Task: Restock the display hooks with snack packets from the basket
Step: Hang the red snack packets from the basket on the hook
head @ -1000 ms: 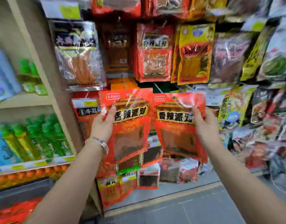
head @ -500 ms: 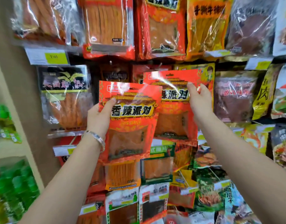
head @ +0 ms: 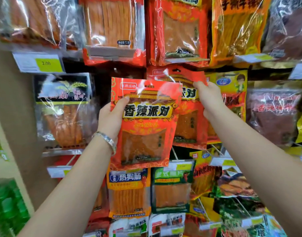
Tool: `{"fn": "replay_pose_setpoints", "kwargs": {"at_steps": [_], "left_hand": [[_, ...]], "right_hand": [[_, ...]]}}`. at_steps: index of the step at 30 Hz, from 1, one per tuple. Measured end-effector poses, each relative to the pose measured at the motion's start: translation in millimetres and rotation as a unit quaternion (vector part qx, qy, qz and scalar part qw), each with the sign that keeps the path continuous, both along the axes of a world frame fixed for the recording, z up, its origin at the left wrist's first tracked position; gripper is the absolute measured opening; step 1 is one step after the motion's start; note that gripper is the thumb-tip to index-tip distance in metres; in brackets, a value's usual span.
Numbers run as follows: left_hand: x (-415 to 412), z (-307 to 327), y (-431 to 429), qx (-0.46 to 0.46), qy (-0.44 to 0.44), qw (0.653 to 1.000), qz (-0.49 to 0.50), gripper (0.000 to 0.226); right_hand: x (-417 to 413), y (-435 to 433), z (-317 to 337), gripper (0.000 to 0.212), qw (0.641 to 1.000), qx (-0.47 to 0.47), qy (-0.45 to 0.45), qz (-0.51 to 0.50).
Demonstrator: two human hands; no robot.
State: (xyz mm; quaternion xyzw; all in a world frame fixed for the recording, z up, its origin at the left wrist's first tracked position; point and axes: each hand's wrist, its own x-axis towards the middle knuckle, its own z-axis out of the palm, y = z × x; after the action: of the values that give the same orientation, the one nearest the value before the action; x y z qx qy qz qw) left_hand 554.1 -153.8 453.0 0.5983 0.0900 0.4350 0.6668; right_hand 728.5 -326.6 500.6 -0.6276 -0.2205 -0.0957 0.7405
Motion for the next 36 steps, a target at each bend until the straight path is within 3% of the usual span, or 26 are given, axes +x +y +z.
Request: {"fn": "replay_pose_setpoints", "kwargs": {"at_steps": [5, 10, 12, 14, 16, 18, 20, 25, 29, 36], "left_hand": [[7.3, -1.5, -1.1, -0.006, 0.011, 1.0, 0.016, 0.014], [11.0, -4.5, -4.9, 0.003, 0.018, 1.0, 0.018, 0.019], [14.5, -4.5, -7.5, 0.006, 0.015, 1.0, 0.007, 0.018], [18.7, -4.5, -10.5, 0.01, 0.007, 1.0, -0.007, 0.015], [23.6, -3.9, -15.4, 0.015, 0.009, 1.0, -0.026, 0.015], [30.6, -3.1, -20.5, 0.025, 0.017, 0.999, -0.034, 0.014], [37.6, -0.4, -23.1, 0.075, -0.002, 0.997, -0.018, 0.002], [41.9, 17.6, -24.4, 0.267, -0.042, 0.961, 0.054, 0.059], [45.3, 34.2, -32.6, 0.417, -0.059, 0.9, 0.111, 0.06], [56.7, 47.7, -42.5, 0.45, -0.014, 0.883, 0.131, 0.063]], "right_hand": [[10.0, 3.1, -16.6, 0.008, 1.0, 0.002, -0.013, -0.01], [6.8, -3.6, -30.8, 0.034, 0.99, 0.022, -0.089, -0.107], [1.2, -7.2, -37.3, 0.027, 0.984, 0.041, -0.119, -0.123], [-8.2, -6.2, -41.3, 0.017, 0.991, 0.065, -0.106, -0.045], [-15.5, -3.6, -42.0, 0.027, 0.993, 0.064, -0.081, 0.056], [-18.1, -2.7, -40.7, 0.029, 0.993, 0.033, -0.091, 0.072], [-18.0, -5.8, -36.0, 0.02, 0.993, 0.052, -0.096, 0.051], [-11.8, -18.9, -12.5, 0.015, 0.985, 0.041, -0.165, -0.012], [-5.3, -19.1, 5.7, 0.017, 0.979, 0.047, -0.194, -0.047], [12.1, -7.1, 19.9, 0.025, 0.979, 0.02, -0.176, -0.097]]}}
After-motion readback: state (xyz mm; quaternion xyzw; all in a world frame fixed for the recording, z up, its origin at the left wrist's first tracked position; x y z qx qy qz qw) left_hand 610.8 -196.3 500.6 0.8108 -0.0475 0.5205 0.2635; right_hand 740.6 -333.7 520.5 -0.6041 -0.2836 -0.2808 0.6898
